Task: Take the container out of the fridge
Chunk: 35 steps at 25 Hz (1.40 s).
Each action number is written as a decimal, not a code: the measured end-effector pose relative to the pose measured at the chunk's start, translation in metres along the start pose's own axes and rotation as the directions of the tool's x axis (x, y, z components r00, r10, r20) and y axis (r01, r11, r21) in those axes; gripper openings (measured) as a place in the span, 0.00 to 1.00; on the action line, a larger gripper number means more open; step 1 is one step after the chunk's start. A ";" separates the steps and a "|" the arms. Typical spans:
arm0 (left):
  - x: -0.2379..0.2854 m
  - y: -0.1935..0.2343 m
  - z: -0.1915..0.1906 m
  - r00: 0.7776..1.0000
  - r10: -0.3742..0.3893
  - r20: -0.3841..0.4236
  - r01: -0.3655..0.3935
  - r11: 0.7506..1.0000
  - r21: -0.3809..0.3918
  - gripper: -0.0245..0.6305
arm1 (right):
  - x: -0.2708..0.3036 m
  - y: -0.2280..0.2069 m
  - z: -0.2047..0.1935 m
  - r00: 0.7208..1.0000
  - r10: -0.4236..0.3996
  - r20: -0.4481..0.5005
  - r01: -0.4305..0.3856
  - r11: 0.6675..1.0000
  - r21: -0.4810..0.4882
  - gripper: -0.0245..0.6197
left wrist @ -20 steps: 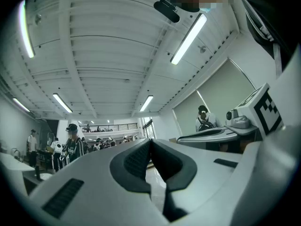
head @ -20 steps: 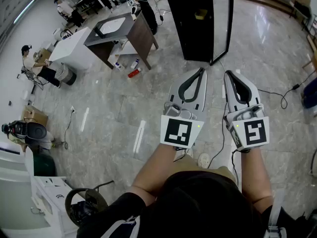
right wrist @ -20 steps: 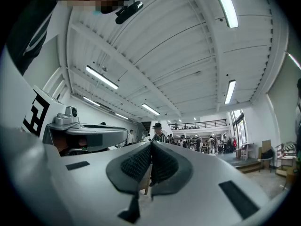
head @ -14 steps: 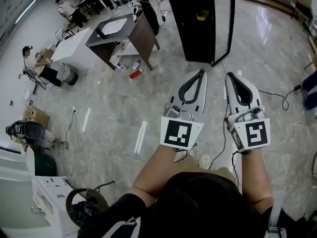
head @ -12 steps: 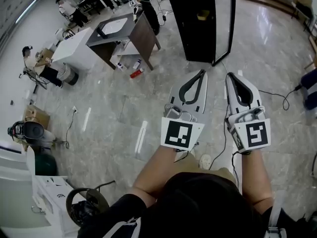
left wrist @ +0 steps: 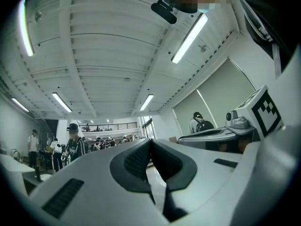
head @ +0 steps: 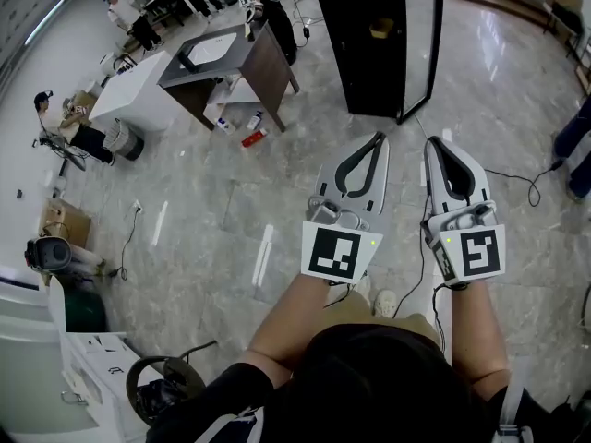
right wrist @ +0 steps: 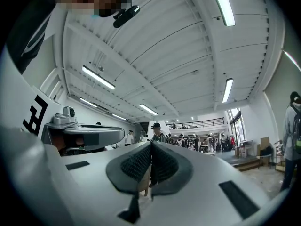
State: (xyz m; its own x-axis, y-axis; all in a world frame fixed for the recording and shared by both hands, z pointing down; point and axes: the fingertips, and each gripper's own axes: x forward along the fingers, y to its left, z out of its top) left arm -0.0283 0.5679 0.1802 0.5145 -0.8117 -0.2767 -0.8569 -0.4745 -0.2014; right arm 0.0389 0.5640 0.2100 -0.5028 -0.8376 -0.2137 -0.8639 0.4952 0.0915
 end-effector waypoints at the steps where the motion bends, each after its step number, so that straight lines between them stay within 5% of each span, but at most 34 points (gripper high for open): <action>1: 0.002 0.007 -0.001 1.000 0.000 0.001 0.000 1.000 -0.001 0.07 | 0.006 0.002 -0.001 1.000 -0.002 -0.002 0.002 1.000 -0.002 0.09; 17: 0.023 0.135 -0.022 0.999 -0.003 0.036 0.005 0.999 -0.031 0.07 | 0.118 0.046 -0.013 0.998 -0.060 -0.027 0.059 0.997 -0.051 0.09; 32: 0.047 0.162 -0.047 0.998 -0.035 0.058 0.037 0.999 -0.033 0.07 | 0.149 0.038 -0.027 0.995 -0.095 -0.017 0.093 0.992 -0.083 0.09; 35: 0.051 0.163 -0.053 0.996 -0.046 0.077 0.053 0.994 -0.098 0.07 | 0.154 0.032 -0.037 0.995 -0.095 -0.010 0.094 0.991 -0.096 0.09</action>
State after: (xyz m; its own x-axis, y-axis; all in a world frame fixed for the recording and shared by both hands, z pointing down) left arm -0.1435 0.4316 0.1831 0.5542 -0.7604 -0.3386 -0.8273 -0.5482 -0.1231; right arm -0.0671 0.4424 0.2158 -0.4183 -0.8833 -0.2118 -0.9062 0.3897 0.1644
